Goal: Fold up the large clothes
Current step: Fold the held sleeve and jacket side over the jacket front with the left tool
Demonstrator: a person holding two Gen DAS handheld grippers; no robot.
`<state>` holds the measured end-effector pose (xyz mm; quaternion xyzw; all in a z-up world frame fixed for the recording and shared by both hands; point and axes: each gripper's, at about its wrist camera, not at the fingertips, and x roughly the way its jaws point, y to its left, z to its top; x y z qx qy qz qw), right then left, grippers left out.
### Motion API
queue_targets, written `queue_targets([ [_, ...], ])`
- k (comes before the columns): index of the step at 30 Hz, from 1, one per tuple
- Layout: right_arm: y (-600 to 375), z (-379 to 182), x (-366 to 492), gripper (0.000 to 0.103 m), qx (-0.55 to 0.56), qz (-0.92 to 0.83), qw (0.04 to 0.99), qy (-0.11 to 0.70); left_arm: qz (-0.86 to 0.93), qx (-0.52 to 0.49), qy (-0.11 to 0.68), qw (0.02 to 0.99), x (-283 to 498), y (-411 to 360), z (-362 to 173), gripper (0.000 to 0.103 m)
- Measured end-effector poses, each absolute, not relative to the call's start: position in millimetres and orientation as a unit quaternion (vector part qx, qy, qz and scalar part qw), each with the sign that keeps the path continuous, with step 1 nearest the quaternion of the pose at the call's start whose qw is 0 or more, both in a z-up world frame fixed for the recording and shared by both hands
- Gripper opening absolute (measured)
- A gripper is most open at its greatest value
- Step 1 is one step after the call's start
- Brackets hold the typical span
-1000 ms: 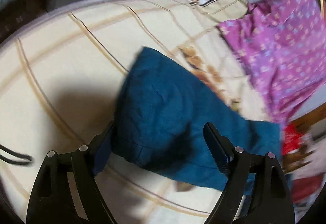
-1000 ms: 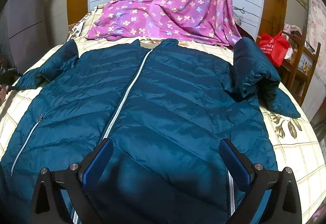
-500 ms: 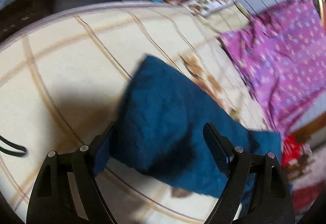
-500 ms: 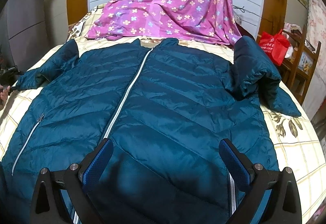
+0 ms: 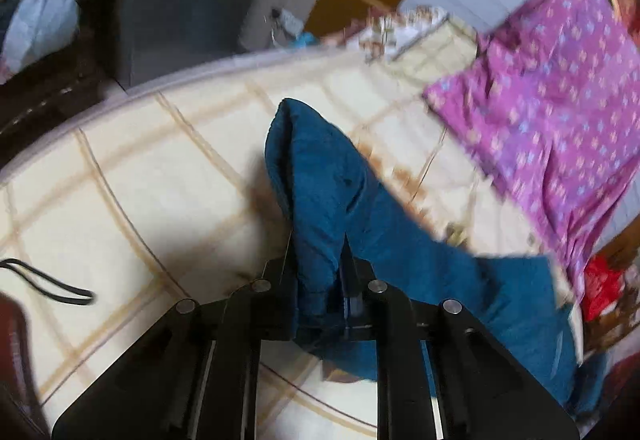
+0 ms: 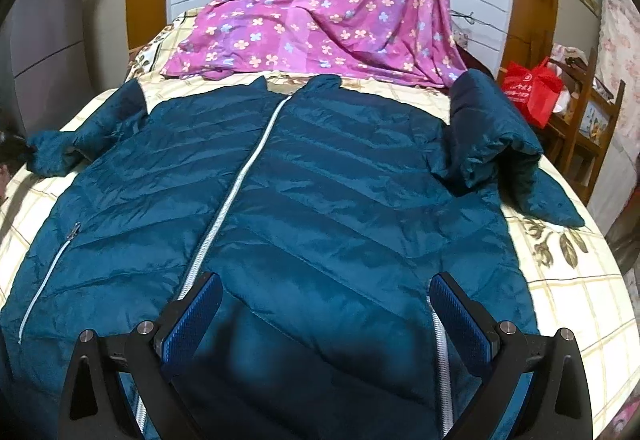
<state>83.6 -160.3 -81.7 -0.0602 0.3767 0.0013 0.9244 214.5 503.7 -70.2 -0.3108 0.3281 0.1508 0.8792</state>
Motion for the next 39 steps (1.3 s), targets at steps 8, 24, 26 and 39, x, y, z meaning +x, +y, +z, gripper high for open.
queue_targets([
  [8, -197, -87, 71, 0.103, -0.062, -0.046, 0.912, 0.403, 0.006, -0.284, 0.254, 0.924, 188, 418, 69, 0.013],
  [24, -255, -85, 17, 0.103, -0.044, -0.042, 0.909, 0.413, -0.223, -0.194, 0.353, 0.888, 262, 27, 45, 0.013],
  [26, -265, -83, 14, 0.103, -0.032, -0.05, 0.91, 0.411, -0.242, -0.187, 0.373, 0.876, 269, -15, 23, 0.013],
  [39, -320, -85, 8, 0.103, 0.03, -0.091, 0.895, 0.435, -0.302, -0.191, 0.428, 0.83, 296, -139, -47, 0.013],
])
